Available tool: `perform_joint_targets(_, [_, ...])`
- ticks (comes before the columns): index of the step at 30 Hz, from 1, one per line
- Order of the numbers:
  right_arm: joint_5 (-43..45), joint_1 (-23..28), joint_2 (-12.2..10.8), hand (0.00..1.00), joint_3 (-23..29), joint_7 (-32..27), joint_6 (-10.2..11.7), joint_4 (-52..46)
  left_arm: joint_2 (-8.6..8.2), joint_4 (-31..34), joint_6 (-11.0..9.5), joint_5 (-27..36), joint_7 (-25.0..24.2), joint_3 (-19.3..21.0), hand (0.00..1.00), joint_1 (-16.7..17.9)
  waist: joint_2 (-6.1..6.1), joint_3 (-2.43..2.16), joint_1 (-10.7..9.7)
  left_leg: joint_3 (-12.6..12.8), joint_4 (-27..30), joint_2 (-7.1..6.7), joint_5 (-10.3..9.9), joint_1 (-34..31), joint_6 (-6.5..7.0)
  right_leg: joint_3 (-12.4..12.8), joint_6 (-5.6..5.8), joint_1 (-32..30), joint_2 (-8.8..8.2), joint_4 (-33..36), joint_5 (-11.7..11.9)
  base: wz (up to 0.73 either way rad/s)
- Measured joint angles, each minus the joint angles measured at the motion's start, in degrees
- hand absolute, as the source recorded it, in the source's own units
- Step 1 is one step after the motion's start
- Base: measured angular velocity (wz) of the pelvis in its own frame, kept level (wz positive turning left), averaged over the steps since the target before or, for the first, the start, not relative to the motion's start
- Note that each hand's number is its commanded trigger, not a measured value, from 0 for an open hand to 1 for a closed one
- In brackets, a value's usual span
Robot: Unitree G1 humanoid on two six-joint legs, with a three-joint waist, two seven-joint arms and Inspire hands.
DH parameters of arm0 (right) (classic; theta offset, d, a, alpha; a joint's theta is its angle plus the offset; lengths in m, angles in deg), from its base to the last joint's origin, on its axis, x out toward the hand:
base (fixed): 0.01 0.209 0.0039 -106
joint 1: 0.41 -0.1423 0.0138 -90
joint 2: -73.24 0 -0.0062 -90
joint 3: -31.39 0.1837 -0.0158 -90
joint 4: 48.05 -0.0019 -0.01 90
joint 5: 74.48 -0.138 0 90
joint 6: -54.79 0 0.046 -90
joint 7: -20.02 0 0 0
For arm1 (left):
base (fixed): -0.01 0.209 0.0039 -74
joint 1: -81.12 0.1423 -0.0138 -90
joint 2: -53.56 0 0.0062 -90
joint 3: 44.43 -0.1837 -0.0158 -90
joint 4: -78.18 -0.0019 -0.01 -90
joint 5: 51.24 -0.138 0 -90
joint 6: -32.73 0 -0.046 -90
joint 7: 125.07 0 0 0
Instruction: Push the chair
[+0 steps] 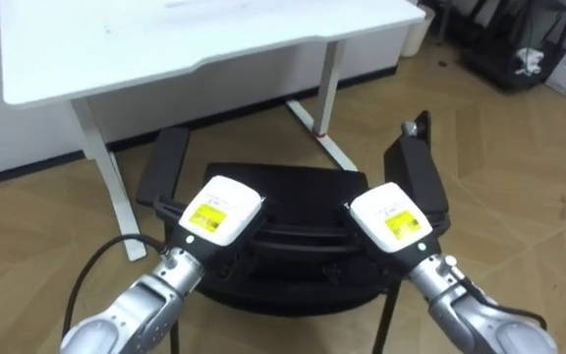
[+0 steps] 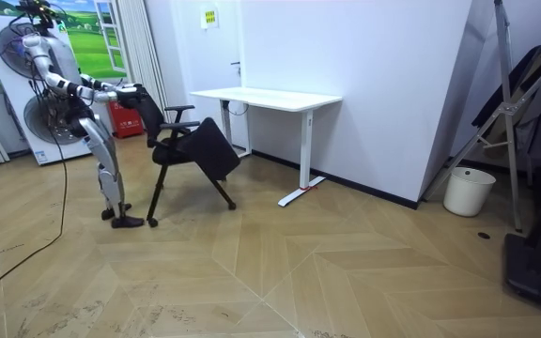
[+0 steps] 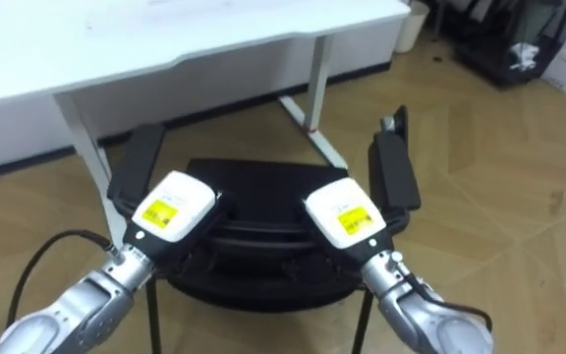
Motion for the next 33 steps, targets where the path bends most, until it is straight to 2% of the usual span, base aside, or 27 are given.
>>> perform_joint_targets(3, [-0.68, 0.35, 0.21, 1.0, -0.06, 1.83, -0.02, -0.45, -0.71, -2.28, -0.28, 0.02, 0.37, 0.0, 1.0, -0.69, -0.06, -0.42, -0.51, -1.03, 0.99, 0.21, -0.47, 0.26, -0.86, 1.18, -0.65, 0.81, 1.34, -3.1, 1.8, 0.17])
perform_joint_targets(5, [-0.69, 0.47, 0.2, 1.0, -0.06, 2.52, -0.12, -0.57, -1.12, -3.14, -0.28, 0.02, 0.48, 0.0, 1.0, -0.87, 0.07, -0.49, -0.41, -2.01, 1.84, 0.47, -0.95, 0.25, -1.78, 1.65, -0.83, 1.65, 1.85, -4.12, 2.92, 0.17])
perform_joint_targets(6, [-0.69, 0.47, 0.28, 1.0, -0.06, 2.7, -0.14, -0.62, -1.34, -3.38, -0.19, 0.02, 0.4, 0.0, 1.0, -0.98, -0.06, -0.56, -0.2, -2.46, 2.48, 0.58, -1.45, 0.11, -2.86, 1.88, -1.0, 1.72, 1.91, -4.03, 3.22, 0.14])
perform_joint_targets(7, [-0.73, 0.52, 0.3, 1.0, -0.05, 3.05, -0.15, -0.65, -1.46, -3.39, -0.04, 0.02, 0.07, 0.0, 1.0, -0.98, -0.37, -0.7, -0.31, -3.43, 3.16, 0.64, -1.76, -0.14, -4.68, 1.86, -1.16, 1.81, 1.83, -3.92, 3.32, 0.19])
perform_joint_targets(11, [-1.79, 1.03, 0.43, 1.0, -0.03, 5.5, -0.37, -1.89, -1.47, -3.33, -0.03, 0.02, -1.39, 0.01, 1.0, -1.89, -2.04, -0.91, -0.57, -6.55, 4.59, 0.65, -1.77, -0.98, -5.05, 1.23, -1.27, 1.59, 1.8, -1.82, 3.3, 0.4])
perform_joint_targets(12, [-2.14, 1.3, 0.43, 1.0, -0.04, 6.19, -0.37, -2.17, -1.49, -3.31, -0.02, 0.02, -1.94, 0.01, 1.0, -1.89, -2.24, -0.95, -0.15, -6.85, 4.84, 0.96, -2.0, -0.69, -5.84, 1.01, -1.26, 2.04, 2.01, -1.68, 3.29, 0.15])
perform_joint_targets(15, [-3.03, 1.52, 0.46, 1.0, -0.03, 7.43, -0.46, -2.48, -1.8, -3.19, -0.03, 0.02, -2.44, 0.25, 1.0, -1.89, -2.48, -0.86, 1.36, -6.94, 6.05, 2.57, -2.59, -0.4, -7.17, 0.64, -2.01, 2.87, 3.26, -1.69, 2.73, 0.03])
perform_joint_targets(17, [-3.08, 1.53, 0.45, 1.0, -0.04, 8.56, -0.56, -2.81, -1.8, -2.97, -0.03, 0.02, -2.75, 0.27, 1.0, -1.88, -2.83, -0.68, 1.58, -8.1, 7.56, 4.04, -3.48, -0.5, -8.98, 0.21, -2.7, 3.96, 4.44, -1.9, 1.45, 0.19])
perform_joint_targets(18, [-3.07, 1.56, 0.44, 1.0, -0.08, 9.7, -0.64, -3.43, -1.72, -2.75, -0.03, 0.01, -2.98, 0.27, 1.0, -1.8, -2.95, -0.67, 1.61, -9.01, 8.45, 4.91, -3.92, -0.79, -9.91, -0.87, -3.28, 4.47, 4.89, -1.93, 0.67, 0.31])
perform_joint_targets(20, [-3.08, 1.56, 0.44, 1.0, -0.08, 11.08, -0.81, -4.61, -1.44, -2.53, -0.04, -0.07, -2.78, 0.27, 1.0, -1.81, -3.15, -0.51, 1.62, -9.86, 9.56, 6.29, -4.21, -0.93, -10.61, -2.33, -3.66, 5.34, 5.61, -1.87, -0.25, 0.25])
perform_joint_targets(22, [-3.12, 1.56, 0.43, 1.0, -0.13, 11.88, -0.84, -5.44, -1.17, -1.8, 0.01, -0.28, -2.72, 0.27, 1.0, -1.65, -3.1, -0.39, 1.82, -11.06, 11.86, 8.47, -4.76, -1.21, -11.57, -4.44, -5.13, 6.87, 6.26, -1.15, -1.54, 0.25])
perform_joint_targets(23, [-3.12, 1.56, 0.42, 1.0, -0.21, 12.11, -0.93, -5.71, -1.11, -1.58, 0.1, -0.27, -2.69, 0.27, 1.0, -1.51, -3.17, -0.23, 1.85, -11.75, 12.48, 8.83, -4.71, -1.37, -11.56, -5.08, -5.4, 7.23, 6.34, -0.63, -2.17, 0.36])
perform_joint_targets(25, [-3.11, 1.97, 0.55, 1.0, -0.24, 13.66, -1.22, -7.4, -1.12, 0.15, 0.72, -0.27, -3.08, 0.29, 1.0, -0.82, -3.22, -0.17, 1.73, -14.78, 15.26, 10.55, -4.6, -2.33, -11.39, -7.09, -5.76, 8.31, 7.11, 0.67, -4.21, 0.38])
perform_joint_targets(28, [-3.14, 2.17, 0.57, 1.0, -0.26, 15.09, -1.81, -9.67, -1.04, 1.3, 1.2, -0.1, -2.43, 0.49, 1.0, -0.35, -2.79, -0.03, 1.79, -16.22, 16.03, 11.94, -4.5, -2.71, -11.38, -8.44, -6.87, 8.88, 8.3, 0.97, -5.92, 0.22])
perform_joint_targets(30, [-3.14, 2.26, 0.62, 1.0, -0.78, 16.58, -2.81, -11.68, -0.71, 1.48, 1.2, 0.19, -1.95, 0.59, 1.0, -0.29, -2.62, 0.02, 2.72, -17.12, 17.19, 12.11, -3.36, -3.4, -11.73, -8.25, -7.5, 8.92, 8.53, 0.75, -6.49, -0.03])
perform_joint_targets(31, [-3.17, 2.27, 0.74, 1.0, -1.07, 16.84, -2.8, -12.07, -0.71, 1.45, 1.27, 0.23, -1.46, 0.65, 1.0, -0.02, -2.63, 0.05, 3.35, -18.68, 19.33, 11.89, -2.44, -5.0, -11.57, -7.95, -7.73, 9.49, 8.55, -0.11, -6.58, -0.07])
perform_joint_targets(32, [-3.39, 2.3, 0.89, 1.0, -1.32, 16.87, -2.8, -12.23, -0.72, 1.46, 1.3, 0.23, -1.14, 0.69, 1.0, 0.22, -2.62, 0.05, 3.57, -19.92, 19.19, 11.79, -2.39, -5.75, -11.56, -7.82, -7.83, 9.77, 8.51, -0.44, -6.64, -0.08])
perform_joint_targets(33, [-3.63, 2.76, 1.36, 1.0, -1.79, 17.27, -3.23, -13.49, -0.76, 1.5, 1.24, 0.23, -0.83, 0.68, 1.0, 0.38, -2.48, 0.12, 4.5, -21.06, 18.16, 11.09, -2.62, -7.82, -11.59, -7.56, -8.06, 10.09, 8.49, -0.99, -6.98, -0.19])
